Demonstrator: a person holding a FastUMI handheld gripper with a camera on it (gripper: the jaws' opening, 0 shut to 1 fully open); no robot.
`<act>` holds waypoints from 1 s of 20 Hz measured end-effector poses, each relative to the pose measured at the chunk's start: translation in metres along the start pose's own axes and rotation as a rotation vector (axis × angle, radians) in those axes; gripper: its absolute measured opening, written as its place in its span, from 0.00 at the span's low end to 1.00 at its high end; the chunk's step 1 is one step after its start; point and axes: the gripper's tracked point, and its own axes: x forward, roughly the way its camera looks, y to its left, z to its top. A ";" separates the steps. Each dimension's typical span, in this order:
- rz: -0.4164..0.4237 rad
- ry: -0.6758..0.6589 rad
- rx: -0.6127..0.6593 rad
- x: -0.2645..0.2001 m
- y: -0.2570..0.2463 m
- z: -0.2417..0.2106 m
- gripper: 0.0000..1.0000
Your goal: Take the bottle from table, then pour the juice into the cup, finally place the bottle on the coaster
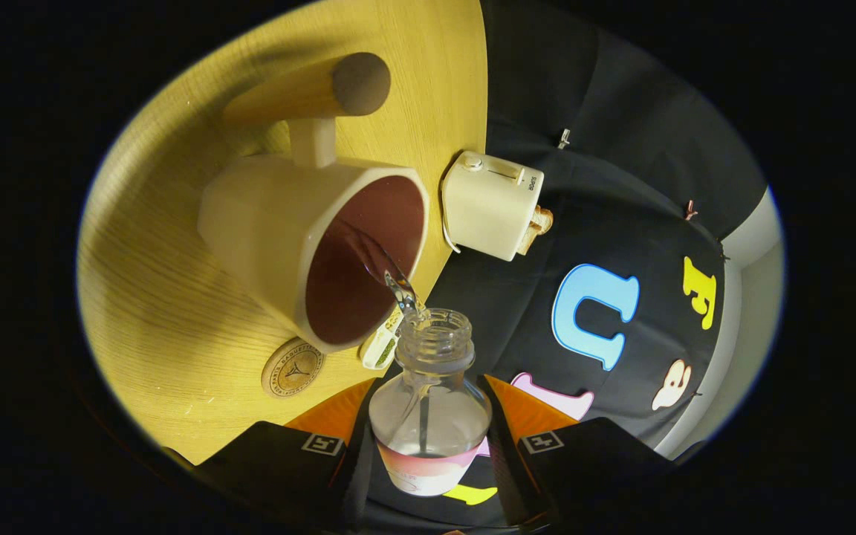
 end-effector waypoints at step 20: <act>-0.011 -0.020 -0.085 -0.009 -0.008 0.000 0.71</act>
